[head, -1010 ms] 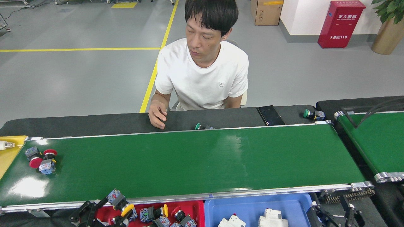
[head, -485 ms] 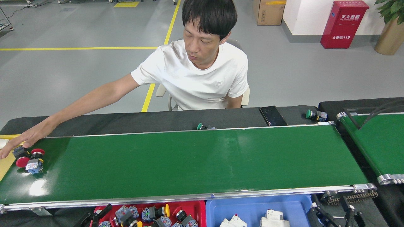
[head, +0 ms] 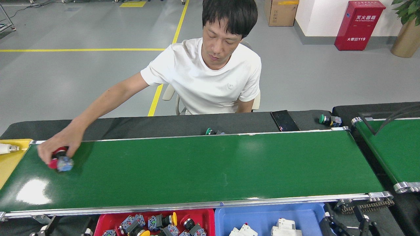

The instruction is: Pick switch part from conveyor to tray

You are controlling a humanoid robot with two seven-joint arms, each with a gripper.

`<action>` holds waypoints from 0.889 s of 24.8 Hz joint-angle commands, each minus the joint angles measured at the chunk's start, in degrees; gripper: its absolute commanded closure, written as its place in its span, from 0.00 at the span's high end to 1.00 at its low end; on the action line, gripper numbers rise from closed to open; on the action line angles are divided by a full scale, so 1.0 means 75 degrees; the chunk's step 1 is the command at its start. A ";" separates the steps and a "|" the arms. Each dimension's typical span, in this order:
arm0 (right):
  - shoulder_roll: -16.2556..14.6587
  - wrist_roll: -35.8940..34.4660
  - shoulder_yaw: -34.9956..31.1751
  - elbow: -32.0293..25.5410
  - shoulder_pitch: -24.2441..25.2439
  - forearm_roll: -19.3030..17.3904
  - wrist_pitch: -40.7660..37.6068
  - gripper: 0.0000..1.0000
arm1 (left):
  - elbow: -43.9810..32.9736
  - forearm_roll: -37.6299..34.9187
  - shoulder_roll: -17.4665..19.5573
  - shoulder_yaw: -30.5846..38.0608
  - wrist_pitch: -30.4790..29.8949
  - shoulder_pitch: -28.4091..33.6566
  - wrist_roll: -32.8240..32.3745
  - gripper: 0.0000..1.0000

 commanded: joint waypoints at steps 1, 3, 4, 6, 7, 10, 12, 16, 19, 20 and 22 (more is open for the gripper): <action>-0.0026 0.0006 -0.0045 -0.0210 0.0021 -0.0140 -0.0360 0.94 | 0.0094 0.0121 0.0025 0.0224 0.0086 -0.0030 -0.0003 1.00; -0.0014 -0.0017 -0.0033 -0.0245 0.0021 -0.0163 -0.0465 0.94 | 0.0234 0.0133 0.0025 0.0247 0.0226 -0.0053 0.0009 1.00; -0.0002 -0.0029 -0.0033 -0.0257 0.0032 -0.0163 -0.0500 0.94 | 0.0234 0.0144 0.0025 0.0282 0.0238 -0.0053 0.0009 1.00; -0.0014 -0.0029 -0.0033 -0.0245 0.0032 -0.0163 -0.0500 0.97 | 0.0211 0.0191 0.0036 0.0259 0.0238 -0.0030 0.0021 1.00; -0.0026 -0.0029 -0.0045 -0.0245 0.0032 -0.0163 -0.0477 0.98 | 0.0223 0.0320 0.0060 0.0247 0.0261 -0.0030 0.0021 1.00; -0.0014 -0.0111 -0.0150 -0.0245 0.0114 -0.0280 -0.0536 0.99 | 0.0188 0.0402 0.0060 0.0165 0.0367 -0.0077 0.0009 1.00; -0.0061 -0.0251 -0.0150 -0.0245 0.0149 -0.0280 -0.0711 0.99 | 0.0082 0.0414 0.0036 0.0165 0.0625 -0.0018 -0.0003 1.00; -0.0037 -0.0263 -0.0337 -0.0257 0.0173 -0.0292 -0.0747 0.99 | -0.0117 0.0367 0.0060 -0.0397 0.1316 -0.0006 -0.0026 1.00; -0.0037 -0.0263 -0.0689 -0.0257 0.0278 -0.0304 -0.0758 0.99 | -0.0258 0.0355 0.0165 -0.1135 0.1867 -0.0030 -0.0026 1.00; -0.0026 -0.0275 -0.0865 -0.0257 0.0325 -0.0304 -0.0770 0.99 | -0.0258 0.0262 0.0165 -0.1334 0.1890 -0.0076 -0.0026 1.00; -0.0026 -0.0275 -0.0982 -0.0257 0.0349 -0.0304 -0.0782 0.99 | -0.0270 -0.0019 0.0072 -0.1463 0.1879 -0.0100 -0.0026 1.00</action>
